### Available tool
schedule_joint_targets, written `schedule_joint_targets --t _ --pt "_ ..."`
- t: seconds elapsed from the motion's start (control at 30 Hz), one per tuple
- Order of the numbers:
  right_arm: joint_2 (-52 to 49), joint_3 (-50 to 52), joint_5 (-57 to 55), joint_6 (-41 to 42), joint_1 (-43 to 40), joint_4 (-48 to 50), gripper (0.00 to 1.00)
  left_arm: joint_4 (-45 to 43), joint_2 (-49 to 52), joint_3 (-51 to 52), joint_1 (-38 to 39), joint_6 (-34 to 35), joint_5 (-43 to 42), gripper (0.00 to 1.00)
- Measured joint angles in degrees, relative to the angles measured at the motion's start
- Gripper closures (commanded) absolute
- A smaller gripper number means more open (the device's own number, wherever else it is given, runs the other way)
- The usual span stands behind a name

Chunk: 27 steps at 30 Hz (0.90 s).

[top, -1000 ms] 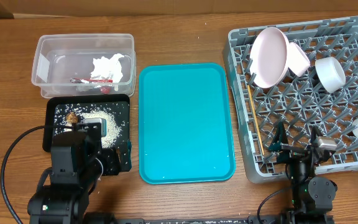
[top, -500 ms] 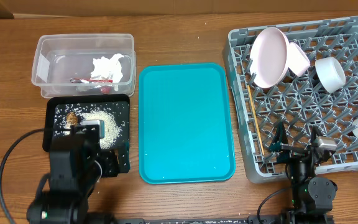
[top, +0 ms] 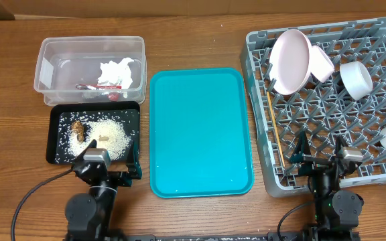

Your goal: Sort waste into correct bins and load items into the dishwasher

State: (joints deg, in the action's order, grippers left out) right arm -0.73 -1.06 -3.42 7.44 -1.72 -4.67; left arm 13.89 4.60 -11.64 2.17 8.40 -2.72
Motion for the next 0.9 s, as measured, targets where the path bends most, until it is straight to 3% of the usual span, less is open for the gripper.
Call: schedule_joint_targets --t 0.33,0.47,0.63,0.9 --pt "0.0 0.0 0.0 -0.02 -0.02 0.0 0.0 -23.76 -3.65 10.14 0.0 -8.2 -1.46 0.0" --pt "0.0 0.0 0.0 0.02 -0.02 0.0 0.0 -21.88 -3.74 10.8 0.0 -11.96 -2.23 0.0" --pt "0.0 0.0 0.0 0.02 0.0 0.0 0.0 -9.92 -3.69 11.19 0.0 -14.01 -2.03 0.0" --pt "0.0 0.0 0.0 0.0 -0.02 -0.04 0.0 -9.97 -3.8 11.17 0.0 -14.67 -1.75 0.0"
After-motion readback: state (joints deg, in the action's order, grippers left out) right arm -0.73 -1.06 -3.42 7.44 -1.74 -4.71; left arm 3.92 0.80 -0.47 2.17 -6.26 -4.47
